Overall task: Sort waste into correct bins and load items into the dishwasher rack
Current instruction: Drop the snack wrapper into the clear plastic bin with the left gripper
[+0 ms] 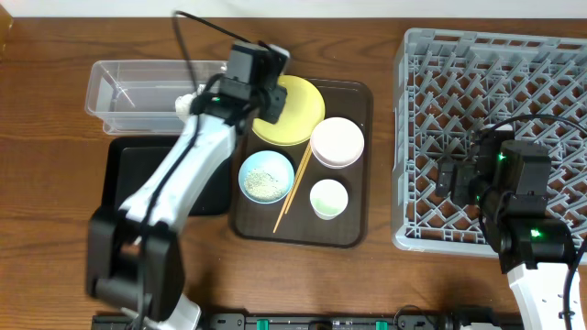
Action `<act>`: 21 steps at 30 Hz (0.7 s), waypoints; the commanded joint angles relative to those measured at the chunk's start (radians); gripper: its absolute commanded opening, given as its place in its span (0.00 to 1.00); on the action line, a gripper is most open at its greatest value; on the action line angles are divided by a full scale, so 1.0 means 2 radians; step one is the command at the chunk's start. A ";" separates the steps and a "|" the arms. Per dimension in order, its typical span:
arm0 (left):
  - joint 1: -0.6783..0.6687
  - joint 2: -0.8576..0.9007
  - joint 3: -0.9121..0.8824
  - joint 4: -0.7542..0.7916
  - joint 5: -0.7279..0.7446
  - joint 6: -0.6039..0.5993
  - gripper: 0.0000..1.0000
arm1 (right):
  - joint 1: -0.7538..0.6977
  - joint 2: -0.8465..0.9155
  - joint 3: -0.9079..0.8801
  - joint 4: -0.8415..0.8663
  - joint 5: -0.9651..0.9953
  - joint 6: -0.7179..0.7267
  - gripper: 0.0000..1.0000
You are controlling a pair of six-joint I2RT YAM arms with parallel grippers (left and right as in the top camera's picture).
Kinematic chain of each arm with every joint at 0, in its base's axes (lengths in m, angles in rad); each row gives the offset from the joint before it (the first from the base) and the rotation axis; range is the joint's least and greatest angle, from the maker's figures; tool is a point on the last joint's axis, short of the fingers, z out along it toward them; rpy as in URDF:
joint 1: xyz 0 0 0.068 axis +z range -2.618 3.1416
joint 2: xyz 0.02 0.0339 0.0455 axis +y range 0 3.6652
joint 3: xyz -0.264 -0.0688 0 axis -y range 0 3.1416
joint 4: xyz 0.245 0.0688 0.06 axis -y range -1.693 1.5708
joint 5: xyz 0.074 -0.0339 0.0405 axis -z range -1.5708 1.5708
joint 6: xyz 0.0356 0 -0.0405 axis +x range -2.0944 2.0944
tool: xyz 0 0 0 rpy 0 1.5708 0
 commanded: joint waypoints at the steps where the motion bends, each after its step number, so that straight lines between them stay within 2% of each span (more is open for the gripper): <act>1: 0.028 -0.030 0.000 -0.016 -0.024 -0.041 0.06 | -0.005 0.000 0.011 0.000 0.003 0.003 0.99; 7: 0.098 -0.032 -0.002 -0.039 -0.042 -0.085 0.06 | -0.005 0.000 0.011 0.000 0.003 0.003 0.99; 14: 0.156 0.003 -0.004 -0.040 -0.042 -0.088 0.07 | -0.005 0.000 0.011 0.000 0.003 0.004 0.99; 16: 0.164 0.020 -0.004 -0.035 -0.042 -0.088 0.16 | -0.005 0.000 0.011 0.000 0.003 0.004 0.99; 19: 0.167 0.036 -0.004 -0.016 -0.042 -0.088 0.42 | -0.005 0.000 0.011 0.000 0.003 0.004 0.99; 21: 0.167 0.035 -0.004 -0.003 -0.041 -0.088 0.50 | -0.005 0.000 0.011 0.000 0.003 0.004 0.99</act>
